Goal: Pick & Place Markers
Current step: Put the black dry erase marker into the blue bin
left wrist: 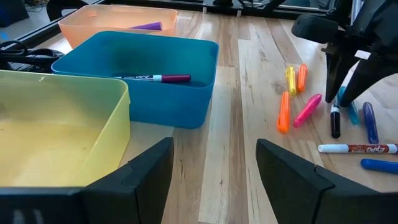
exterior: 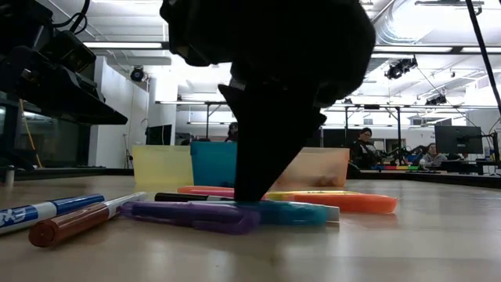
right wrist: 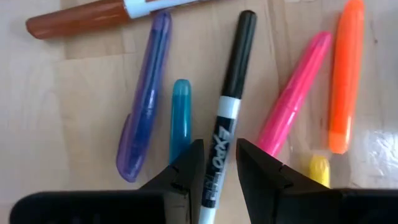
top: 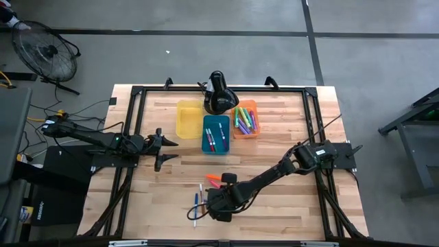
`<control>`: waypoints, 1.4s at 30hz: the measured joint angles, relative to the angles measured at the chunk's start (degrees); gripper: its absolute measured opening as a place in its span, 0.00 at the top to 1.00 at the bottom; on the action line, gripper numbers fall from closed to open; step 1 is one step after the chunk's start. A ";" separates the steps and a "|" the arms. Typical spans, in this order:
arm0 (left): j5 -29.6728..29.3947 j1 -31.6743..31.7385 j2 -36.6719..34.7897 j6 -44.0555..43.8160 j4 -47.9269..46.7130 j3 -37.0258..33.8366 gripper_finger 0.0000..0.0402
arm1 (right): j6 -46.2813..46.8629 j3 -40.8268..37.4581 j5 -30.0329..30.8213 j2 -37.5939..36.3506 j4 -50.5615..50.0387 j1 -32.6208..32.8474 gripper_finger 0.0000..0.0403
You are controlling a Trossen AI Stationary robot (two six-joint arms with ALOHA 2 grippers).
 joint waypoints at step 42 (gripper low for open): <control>0.00 -0.02 -0.01 0.00 -0.01 0.00 0.44 | 2.20 -0.09 -1.22 -0.71 2.41 -0.44 0.96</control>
